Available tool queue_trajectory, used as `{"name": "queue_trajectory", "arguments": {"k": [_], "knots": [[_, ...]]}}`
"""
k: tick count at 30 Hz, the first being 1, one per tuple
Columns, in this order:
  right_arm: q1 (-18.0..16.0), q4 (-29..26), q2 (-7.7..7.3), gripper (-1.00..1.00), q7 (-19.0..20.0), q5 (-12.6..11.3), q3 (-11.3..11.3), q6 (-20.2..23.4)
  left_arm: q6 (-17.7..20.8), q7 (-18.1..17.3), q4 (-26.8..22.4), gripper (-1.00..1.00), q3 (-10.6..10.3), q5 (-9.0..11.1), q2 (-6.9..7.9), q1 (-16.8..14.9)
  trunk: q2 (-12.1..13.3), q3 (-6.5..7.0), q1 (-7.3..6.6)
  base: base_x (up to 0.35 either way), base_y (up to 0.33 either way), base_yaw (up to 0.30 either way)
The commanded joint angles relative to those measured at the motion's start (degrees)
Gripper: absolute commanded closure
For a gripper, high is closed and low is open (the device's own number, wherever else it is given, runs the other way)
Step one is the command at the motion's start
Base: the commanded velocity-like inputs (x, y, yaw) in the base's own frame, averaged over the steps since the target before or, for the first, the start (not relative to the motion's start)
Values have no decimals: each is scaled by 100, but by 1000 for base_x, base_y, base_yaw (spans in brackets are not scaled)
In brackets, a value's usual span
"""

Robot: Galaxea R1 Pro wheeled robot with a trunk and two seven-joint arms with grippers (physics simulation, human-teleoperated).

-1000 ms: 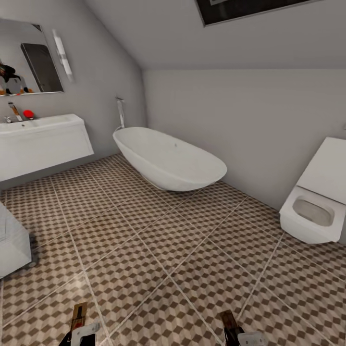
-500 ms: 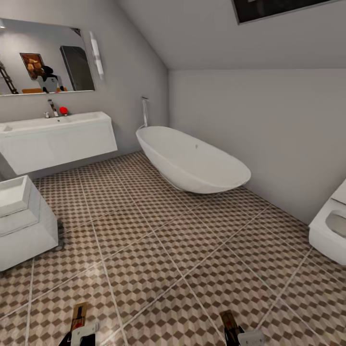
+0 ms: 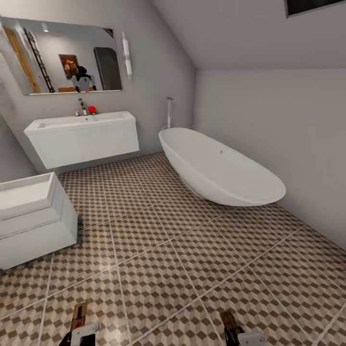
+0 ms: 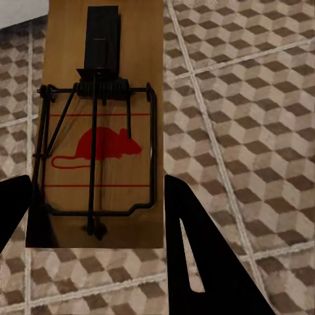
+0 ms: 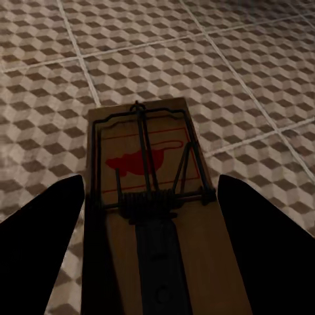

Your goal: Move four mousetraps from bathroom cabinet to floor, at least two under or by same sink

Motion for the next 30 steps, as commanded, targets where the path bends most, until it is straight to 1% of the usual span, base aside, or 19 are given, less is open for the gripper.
{"name": "queue_trajectory", "arguments": {"k": [1,19,30], "knots": [[-3,0,-8,100,-59,14,40,-5,-21,25,20,100,-51,3,-4,-9,-2,-5,3,337,0,287],[-3,0,-11,100,-59,14,40,-5,-21,25,20,100,-51,3,-4,-9,-2,-5,3,337,-1,280],[-3,-5,-16,100,-59,10,38,-4,-21,25,20,100,-50,3,-4,-9,-2,-5,3,333,-104,21]]}}
